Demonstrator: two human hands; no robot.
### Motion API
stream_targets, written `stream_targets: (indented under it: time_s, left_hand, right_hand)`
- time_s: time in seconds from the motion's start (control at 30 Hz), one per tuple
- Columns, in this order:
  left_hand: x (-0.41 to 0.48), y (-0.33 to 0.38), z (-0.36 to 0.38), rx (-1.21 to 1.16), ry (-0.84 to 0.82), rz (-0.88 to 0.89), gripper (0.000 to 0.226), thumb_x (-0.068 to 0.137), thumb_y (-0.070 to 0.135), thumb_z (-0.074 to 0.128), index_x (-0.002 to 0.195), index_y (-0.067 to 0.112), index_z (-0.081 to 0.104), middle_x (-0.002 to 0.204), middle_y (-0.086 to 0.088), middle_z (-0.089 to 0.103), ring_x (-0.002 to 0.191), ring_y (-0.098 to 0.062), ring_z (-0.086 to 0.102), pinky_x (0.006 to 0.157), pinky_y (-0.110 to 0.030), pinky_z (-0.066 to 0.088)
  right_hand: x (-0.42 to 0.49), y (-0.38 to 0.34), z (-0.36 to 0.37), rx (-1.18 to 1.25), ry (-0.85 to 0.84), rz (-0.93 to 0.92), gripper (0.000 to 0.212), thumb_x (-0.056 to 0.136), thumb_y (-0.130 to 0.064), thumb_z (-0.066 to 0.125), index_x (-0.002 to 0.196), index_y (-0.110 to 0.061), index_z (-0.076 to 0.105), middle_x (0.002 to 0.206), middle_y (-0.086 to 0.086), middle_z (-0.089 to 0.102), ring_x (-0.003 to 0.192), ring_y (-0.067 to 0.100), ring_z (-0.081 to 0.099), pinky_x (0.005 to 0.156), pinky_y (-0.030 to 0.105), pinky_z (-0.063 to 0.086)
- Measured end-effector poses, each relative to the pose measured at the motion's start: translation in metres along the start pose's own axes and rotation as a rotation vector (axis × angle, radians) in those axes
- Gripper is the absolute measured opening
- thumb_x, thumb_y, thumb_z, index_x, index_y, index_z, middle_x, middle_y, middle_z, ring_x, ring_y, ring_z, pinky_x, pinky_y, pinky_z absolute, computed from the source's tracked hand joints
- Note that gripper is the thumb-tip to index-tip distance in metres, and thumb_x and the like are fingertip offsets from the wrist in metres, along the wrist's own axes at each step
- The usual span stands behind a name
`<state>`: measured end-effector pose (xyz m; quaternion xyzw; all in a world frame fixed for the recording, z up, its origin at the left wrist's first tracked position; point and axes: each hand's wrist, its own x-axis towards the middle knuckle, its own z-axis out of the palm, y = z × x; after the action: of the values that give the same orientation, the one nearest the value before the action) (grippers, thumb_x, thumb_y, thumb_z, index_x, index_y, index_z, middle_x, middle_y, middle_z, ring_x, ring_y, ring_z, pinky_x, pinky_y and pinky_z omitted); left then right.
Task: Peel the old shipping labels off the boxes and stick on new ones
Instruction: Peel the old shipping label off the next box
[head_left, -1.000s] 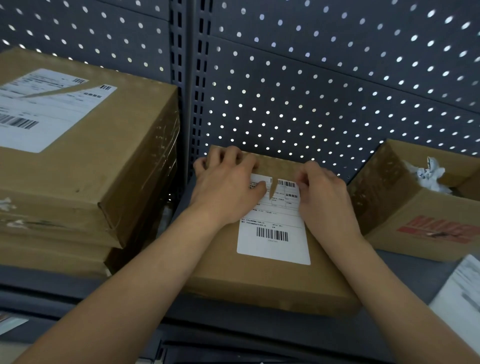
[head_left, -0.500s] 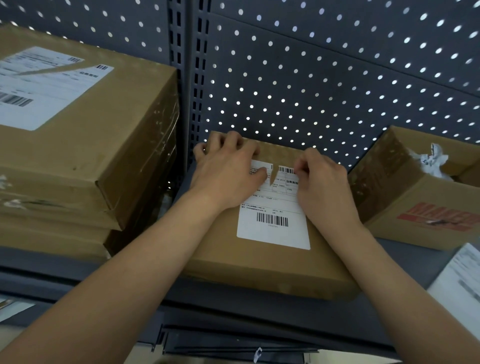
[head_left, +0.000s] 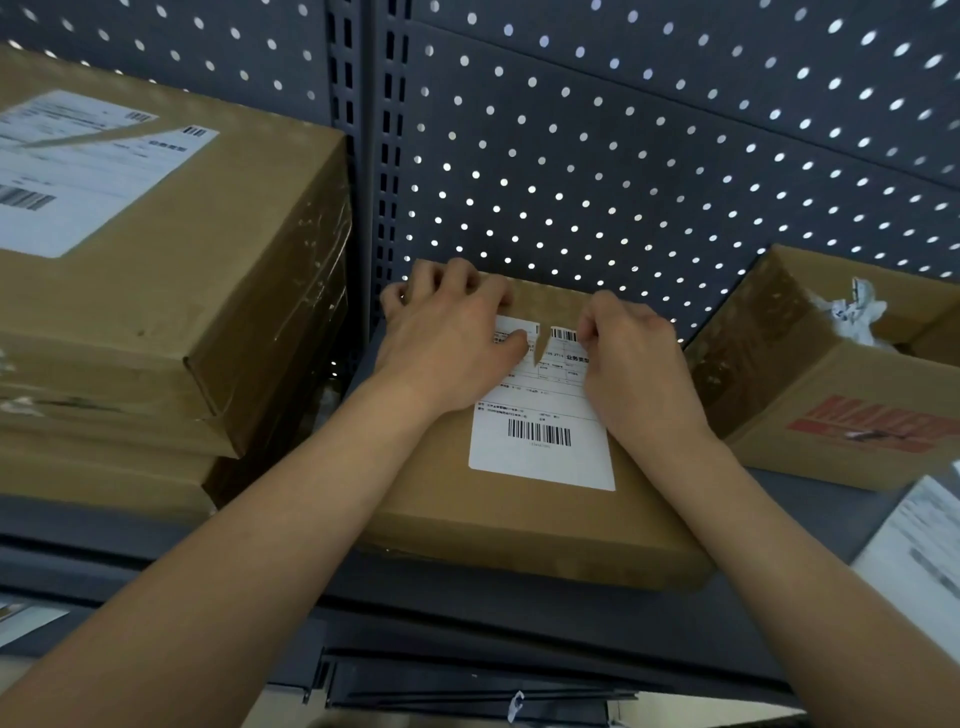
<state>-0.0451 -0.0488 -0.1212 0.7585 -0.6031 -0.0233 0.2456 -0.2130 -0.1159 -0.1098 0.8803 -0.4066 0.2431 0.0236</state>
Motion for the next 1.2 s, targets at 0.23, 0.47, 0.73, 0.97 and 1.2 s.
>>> stream_targets:
  time_s: [0.23, 0.47, 0.73, 0.97, 1.2]
  left_hand:
    - [-0.001, -0.001, 0.002, -0.021, 0.02, 0.013, 0.037, 0.089, 0.054, 0.049, 0.12, 0.034, 0.052, 0.13, 0.006, 0.044, 0.129, -0.024, 0.028, 0.106, -0.048, 0.021]
    - [-0.001, -0.002, 0.003, -0.015, 0.032, 0.012, 0.037, 0.089, 0.054, 0.049, 0.12, 0.035, 0.052, 0.131, 0.007, 0.044, 0.13, -0.023, 0.027, 0.106, -0.048, 0.021]
    - [0.001, -0.003, 0.003, -0.008, 0.023, 0.008, 0.038, 0.089, 0.055, 0.048, 0.121, 0.036, 0.051, 0.132, 0.006, 0.044, 0.131, -0.024, 0.027, 0.105, -0.048, 0.022]
    - [0.0, -0.002, 0.002, -0.003, 0.023, 0.006, 0.04, 0.089, 0.055, 0.048, 0.123, 0.035, 0.052, 0.133, 0.005, 0.044, 0.131, -0.024, 0.027, 0.105, -0.049, 0.022]
    - [0.0, -0.001, 0.002, -0.009, 0.014, 0.006, 0.04, 0.089, 0.054, 0.049, 0.124, 0.035, 0.052, 0.133, 0.005, 0.044, 0.131, -0.024, 0.027, 0.106, -0.048, 0.021]
  right_hand:
    - [-0.001, 0.009, -0.006, 0.252, 0.009, 0.216, 0.011, 0.092, -0.002, 0.055, 0.09, -0.012, 0.06, 0.086, -0.001, 0.064, 0.08, 0.011, 0.057, 0.069, 0.002, 0.037]
    - [0.002, 0.012, -0.004, 0.197, -0.07, 0.219, 0.017, 0.095, -0.007, 0.053, 0.096, -0.013, 0.069, 0.098, -0.001, 0.054, 0.087, 0.008, 0.046, 0.071, 0.006, 0.032]
    - [0.001, 0.011, -0.007, 0.128, -0.124, 0.154, 0.017, 0.095, -0.006, 0.051, 0.087, -0.004, 0.066, 0.094, 0.004, 0.053, 0.087, 0.015, 0.048, 0.069, 0.016, 0.027]
    - [0.001, 0.016, -0.005, 0.148, -0.081, 0.172, 0.017, 0.098, -0.01, 0.053, 0.096, -0.01, 0.069, 0.095, -0.001, 0.055, 0.088, 0.011, 0.047, 0.071, 0.014, 0.025]
    - [0.001, 0.013, -0.005, 0.153, -0.098, 0.132, 0.017, 0.097, -0.006, 0.053, 0.093, -0.007, 0.07, 0.095, 0.003, 0.056, 0.088, 0.013, 0.048, 0.071, 0.011, 0.029]
